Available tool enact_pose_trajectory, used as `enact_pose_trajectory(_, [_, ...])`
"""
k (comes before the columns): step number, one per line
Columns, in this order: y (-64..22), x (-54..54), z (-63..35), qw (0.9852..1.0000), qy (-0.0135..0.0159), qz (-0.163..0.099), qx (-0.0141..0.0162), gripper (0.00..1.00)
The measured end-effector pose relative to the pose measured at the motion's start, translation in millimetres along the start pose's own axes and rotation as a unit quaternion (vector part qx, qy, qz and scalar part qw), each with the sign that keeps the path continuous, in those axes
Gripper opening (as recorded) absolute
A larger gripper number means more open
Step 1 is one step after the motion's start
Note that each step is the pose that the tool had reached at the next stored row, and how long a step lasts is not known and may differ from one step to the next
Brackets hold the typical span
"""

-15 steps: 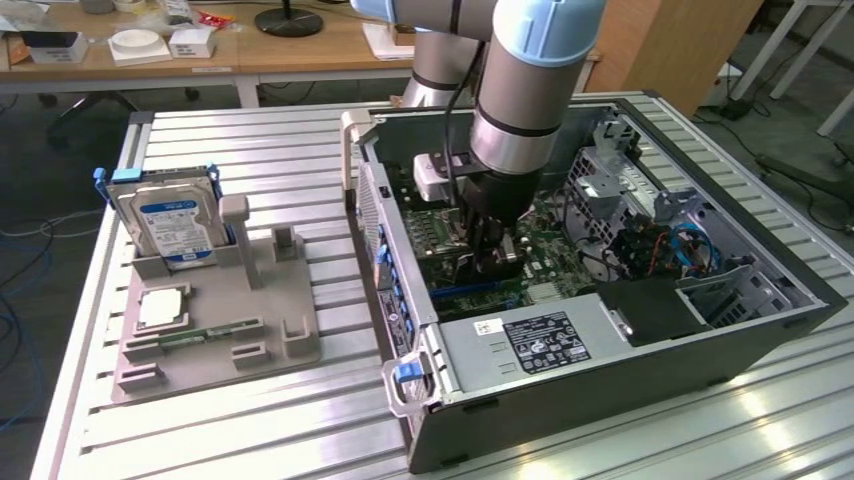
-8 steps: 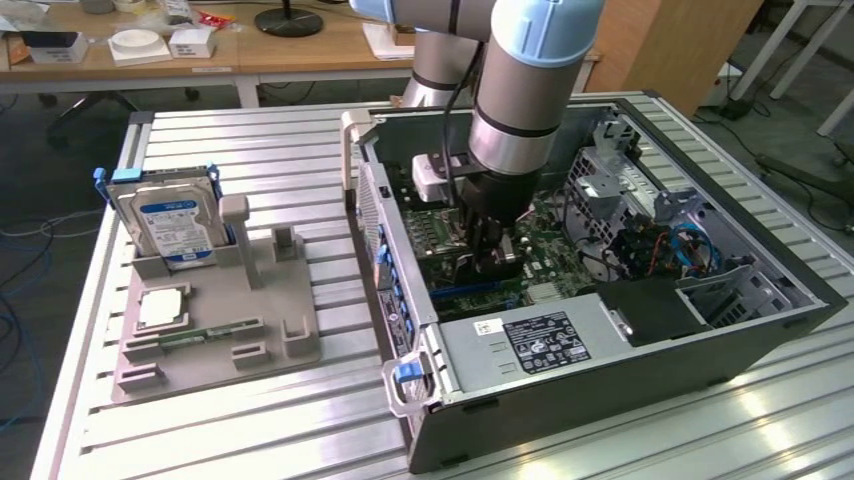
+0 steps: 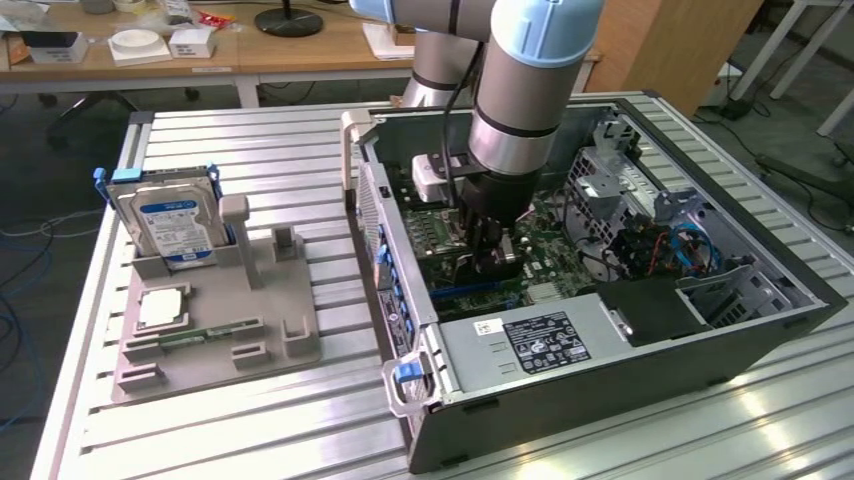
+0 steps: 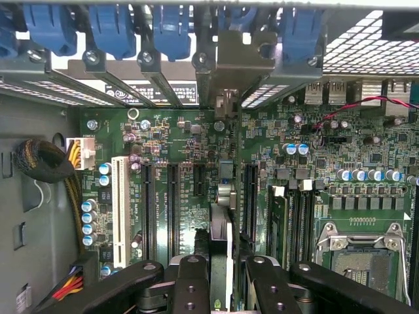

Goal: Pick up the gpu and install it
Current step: 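Insert the gpu into the slot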

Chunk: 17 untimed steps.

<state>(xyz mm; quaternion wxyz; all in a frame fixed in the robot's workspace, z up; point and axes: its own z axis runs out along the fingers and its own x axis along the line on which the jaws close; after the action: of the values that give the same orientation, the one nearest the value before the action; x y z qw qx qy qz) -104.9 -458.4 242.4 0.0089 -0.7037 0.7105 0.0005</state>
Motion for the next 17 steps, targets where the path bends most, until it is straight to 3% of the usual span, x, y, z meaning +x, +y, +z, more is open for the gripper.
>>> enact_pose_trajectory(17, [0.3, -1.6, 0.0, 1.0, 0.0, -0.001, 0.0, 0.26])
